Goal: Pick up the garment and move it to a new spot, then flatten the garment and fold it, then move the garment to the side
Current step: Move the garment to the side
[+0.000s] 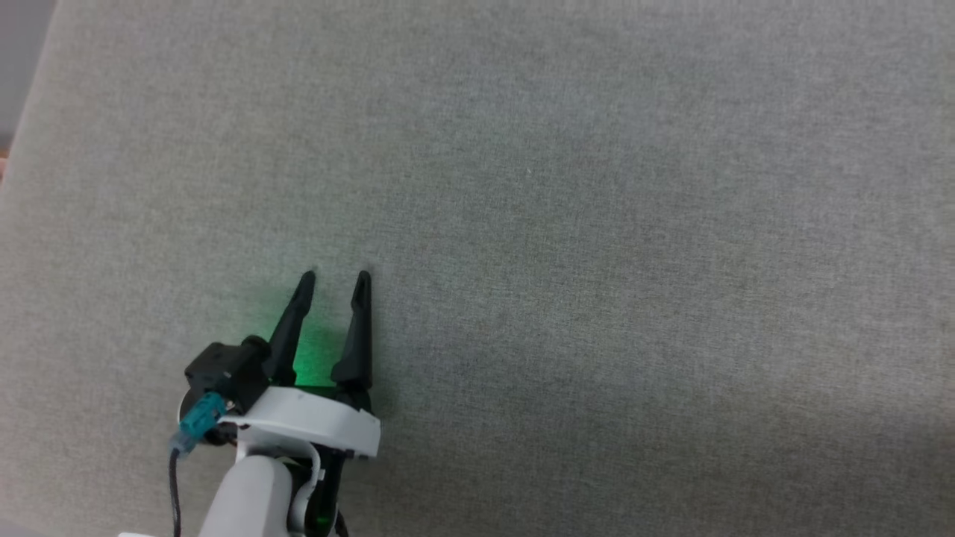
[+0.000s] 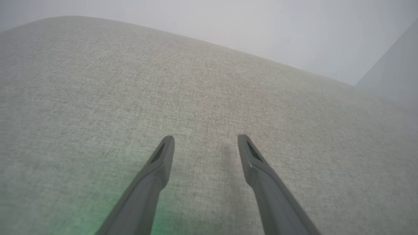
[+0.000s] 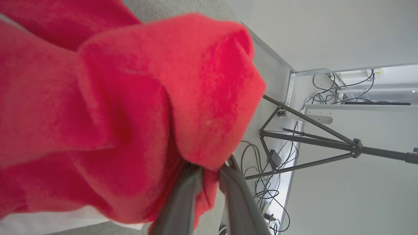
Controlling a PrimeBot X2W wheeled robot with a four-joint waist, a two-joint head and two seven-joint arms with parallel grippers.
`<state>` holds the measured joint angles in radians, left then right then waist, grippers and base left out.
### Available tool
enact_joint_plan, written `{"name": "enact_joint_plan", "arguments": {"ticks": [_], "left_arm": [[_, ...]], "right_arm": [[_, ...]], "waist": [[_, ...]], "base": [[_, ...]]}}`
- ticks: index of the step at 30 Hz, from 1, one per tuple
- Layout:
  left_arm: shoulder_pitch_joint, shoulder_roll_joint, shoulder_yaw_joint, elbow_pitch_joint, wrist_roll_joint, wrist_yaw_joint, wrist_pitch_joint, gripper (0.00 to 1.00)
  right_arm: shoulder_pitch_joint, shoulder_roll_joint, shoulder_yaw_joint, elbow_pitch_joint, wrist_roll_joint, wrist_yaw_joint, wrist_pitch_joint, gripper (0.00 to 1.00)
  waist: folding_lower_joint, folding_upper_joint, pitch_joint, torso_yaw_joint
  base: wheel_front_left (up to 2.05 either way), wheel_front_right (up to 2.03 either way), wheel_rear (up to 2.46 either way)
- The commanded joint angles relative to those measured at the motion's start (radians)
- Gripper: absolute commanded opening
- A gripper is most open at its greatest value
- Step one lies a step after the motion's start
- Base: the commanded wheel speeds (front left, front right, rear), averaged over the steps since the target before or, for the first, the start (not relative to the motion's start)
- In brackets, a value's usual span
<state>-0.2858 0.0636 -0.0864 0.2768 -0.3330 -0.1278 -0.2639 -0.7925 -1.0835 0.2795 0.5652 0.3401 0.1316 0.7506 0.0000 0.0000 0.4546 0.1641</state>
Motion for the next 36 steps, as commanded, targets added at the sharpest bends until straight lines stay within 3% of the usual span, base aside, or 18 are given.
{"name": "enact_joint_plan", "arguments": {"ticks": [1, 10, 16, 24, 36], "left_arm": [[0.009, 0.005, 0.006, 0.003, 0.008, -0.003, 0.001, 1.0], [0.052, 0.024, 0.029, 0.011, 0.009, -0.003, 0.001, 1.0], [0.093, 0.046, 0.052, 0.006, 0.005, -0.003, 0.001, 1.0], [0.16, 0.075, 0.076, 0.012, -0.005, -0.001, 0.004, 1.0], [0.262, 0.119, 0.102, -0.017, -0.008, 0.023, 0.012, 1.0]], "right_arm": [[0.01, 0.013, -0.013, 0.0, -0.008, -0.002, 0.009, 1.0], [0.029, 0.099, -0.061, -0.056, -0.039, -0.002, 0.031, 1.0], [0.058, 0.193, -0.09, -0.11, -0.015, -0.002, -0.045, 1.0], [0.17, 0.345, -0.137, -0.194, -0.017, -0.002, -0.262, 1.0], [0.482, 0.619, -0.254, -0.302, -0.09, -0.002, -0.652, 1.0]], "waist": [[0.0, 0.0, -0.018, -0.004], [0.0, 0.0, -0.127, -0.04], [0.0, 0.0, -0.215, -0.073], [0.0, 0.0, -0.337, -0.108], [0.0, 0.0, -0.446, -0.134]], "base": [[0.0, 0.0, 0.0], [0.0, 0.0, 0.0], [0.0, 0.0, 0.0], [0.0, 0.0, 0.0], [0.0, 0.0, 0.0]]}}
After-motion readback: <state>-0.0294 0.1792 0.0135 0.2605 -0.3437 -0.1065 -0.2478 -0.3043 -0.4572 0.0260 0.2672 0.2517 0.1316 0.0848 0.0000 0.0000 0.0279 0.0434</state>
